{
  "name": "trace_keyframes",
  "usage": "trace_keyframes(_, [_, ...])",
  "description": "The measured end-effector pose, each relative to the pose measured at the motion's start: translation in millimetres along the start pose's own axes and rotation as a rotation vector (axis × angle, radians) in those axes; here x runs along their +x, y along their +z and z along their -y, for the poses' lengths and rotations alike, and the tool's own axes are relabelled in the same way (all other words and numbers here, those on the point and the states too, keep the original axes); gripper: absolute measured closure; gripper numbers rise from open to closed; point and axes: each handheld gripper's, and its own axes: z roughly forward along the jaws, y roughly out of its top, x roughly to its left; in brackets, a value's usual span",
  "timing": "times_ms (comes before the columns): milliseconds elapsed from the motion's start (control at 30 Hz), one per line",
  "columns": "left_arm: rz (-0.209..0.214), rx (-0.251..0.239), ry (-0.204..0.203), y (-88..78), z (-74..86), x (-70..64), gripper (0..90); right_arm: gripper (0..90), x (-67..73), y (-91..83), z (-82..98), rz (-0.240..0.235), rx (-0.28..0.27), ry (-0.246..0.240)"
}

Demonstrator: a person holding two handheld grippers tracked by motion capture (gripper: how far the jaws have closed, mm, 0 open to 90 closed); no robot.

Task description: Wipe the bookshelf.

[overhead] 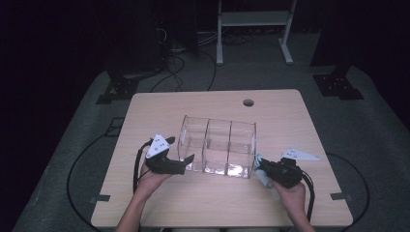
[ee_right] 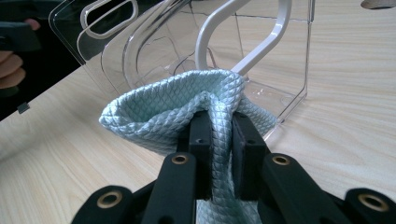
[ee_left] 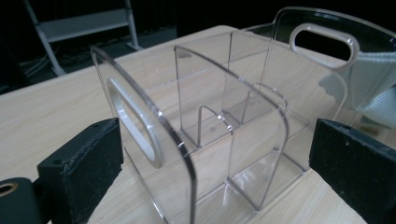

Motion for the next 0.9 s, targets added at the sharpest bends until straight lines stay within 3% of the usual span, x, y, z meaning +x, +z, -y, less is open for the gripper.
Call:
trace_keyframes(133, [0.051, 0.017, 0.007, 8.8, 1.5, 6.6, 5.6, 80.0, 0.5, 0.1, 0.3, -0.002, -0.001, -0.001])
trace_keyframes(233, [0.055, 0.015, 0.005, 13.6, 3.0, 11.4, 8.8, 80.0, 0.2, 0.0, 0.3, -0.003, -0.001, 0.001])
trace_keyframes(467, [0.11, 0.009, -0.046, 20.7, 8.0, 23.2, 19.5, 80.0, -0.9, 0.7, -0.2, -0.006, 0.001, 0.001])
trace_keyframes(700, [0.145, 0.006, -0.039, 22.9, 8.5, 21.1, 29.3, 79.9, -1.2, 1.2, 0.1, -0.01, 0.001, -0.002])
trace_keyframes(900, [0.16, 0.017, -0.042, 16.4, 8.7, 22.6, 31.7, 79.9, -2.3, 2.1, 0.2, -0.005, 0.005, -0.002])
